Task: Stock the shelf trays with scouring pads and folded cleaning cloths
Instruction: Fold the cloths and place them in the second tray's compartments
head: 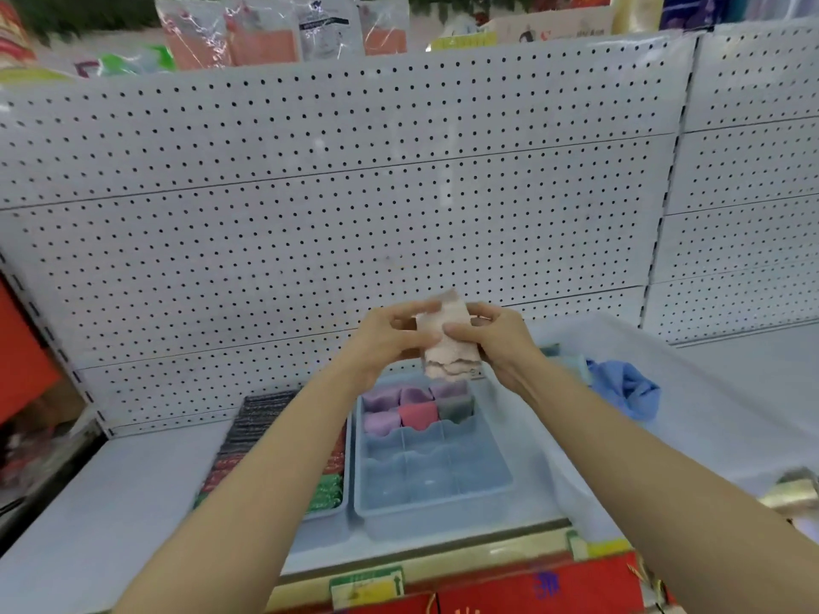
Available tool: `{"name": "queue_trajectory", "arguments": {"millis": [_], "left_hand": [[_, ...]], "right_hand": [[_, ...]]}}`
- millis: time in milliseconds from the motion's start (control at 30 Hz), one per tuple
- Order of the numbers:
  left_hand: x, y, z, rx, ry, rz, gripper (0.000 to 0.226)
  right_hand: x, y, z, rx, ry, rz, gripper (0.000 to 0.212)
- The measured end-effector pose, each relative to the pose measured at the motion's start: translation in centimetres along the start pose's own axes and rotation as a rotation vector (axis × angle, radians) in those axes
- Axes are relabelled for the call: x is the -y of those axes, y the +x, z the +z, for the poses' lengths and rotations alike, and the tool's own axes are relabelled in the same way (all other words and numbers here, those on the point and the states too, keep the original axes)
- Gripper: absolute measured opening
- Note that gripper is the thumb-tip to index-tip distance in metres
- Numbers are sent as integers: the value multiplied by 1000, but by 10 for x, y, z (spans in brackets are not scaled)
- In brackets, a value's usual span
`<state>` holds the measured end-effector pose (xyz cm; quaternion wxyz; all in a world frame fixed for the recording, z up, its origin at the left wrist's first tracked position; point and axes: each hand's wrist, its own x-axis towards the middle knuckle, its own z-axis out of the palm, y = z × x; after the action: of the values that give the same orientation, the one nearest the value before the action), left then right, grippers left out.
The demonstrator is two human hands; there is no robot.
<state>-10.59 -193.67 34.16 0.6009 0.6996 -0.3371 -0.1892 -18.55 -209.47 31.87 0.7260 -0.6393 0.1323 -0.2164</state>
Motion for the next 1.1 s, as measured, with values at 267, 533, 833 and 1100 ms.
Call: {"name": "queue_trajectory", "arguments": {"millis": [267,533,833,1100], "left_hand": [[22,1,-23,-183,557,49,36],[46,2,-41,-110,672,82,5],[86,-1,-56,-195,680,25,6],[131,-7,-81,-117,644,-44,30]], "right_hand": [[-8,2,20,151,-399,-164,51],[-30,19,33,206,-798,-236,27],[-54,39,53,282,-896,-204,18],[-115,51,71,360,-917,-180,20]]}}
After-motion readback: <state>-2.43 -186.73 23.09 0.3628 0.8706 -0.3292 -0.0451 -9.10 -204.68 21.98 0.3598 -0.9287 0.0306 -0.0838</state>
